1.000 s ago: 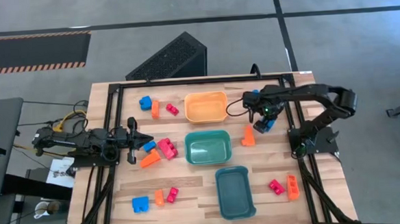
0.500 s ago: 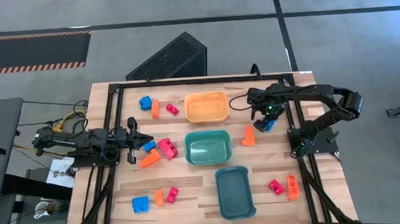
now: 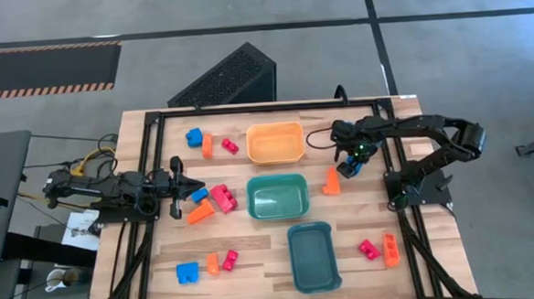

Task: Sort & place blocks by color
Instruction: Put the blue game piece into the green bin

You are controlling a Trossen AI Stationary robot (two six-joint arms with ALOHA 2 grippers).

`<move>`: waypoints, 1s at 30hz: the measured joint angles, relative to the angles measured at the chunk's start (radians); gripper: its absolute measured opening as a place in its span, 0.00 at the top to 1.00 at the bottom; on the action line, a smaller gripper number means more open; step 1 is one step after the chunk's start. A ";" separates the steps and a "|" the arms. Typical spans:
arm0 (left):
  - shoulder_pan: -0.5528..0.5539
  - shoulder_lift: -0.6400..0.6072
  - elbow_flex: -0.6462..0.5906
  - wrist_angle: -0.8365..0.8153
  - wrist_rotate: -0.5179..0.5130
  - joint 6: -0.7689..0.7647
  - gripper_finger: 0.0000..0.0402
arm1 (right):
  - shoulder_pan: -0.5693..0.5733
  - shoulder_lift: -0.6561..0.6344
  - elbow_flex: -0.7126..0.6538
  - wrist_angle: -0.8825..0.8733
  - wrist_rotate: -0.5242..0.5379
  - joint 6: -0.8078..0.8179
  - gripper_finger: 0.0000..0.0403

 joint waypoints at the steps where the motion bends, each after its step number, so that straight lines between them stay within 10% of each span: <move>1: 0.000 0.000 0.000 0.000 0.000 0.000 1.00 | 0.000 0.000 0.000 0.000 0.000 0.000 0.02; 12: 0.000 0.000 0.000 0.000 0.000 0.000 1.00 | 0.000 0.000 0.002 -0.004 0.004 0.000 0.29; 30: 0.000 0.000 0.000 0.000 0.000 0.000 1.00 | 0.110 -0.250 0.089 -0.084 -0.030 0.092 0.27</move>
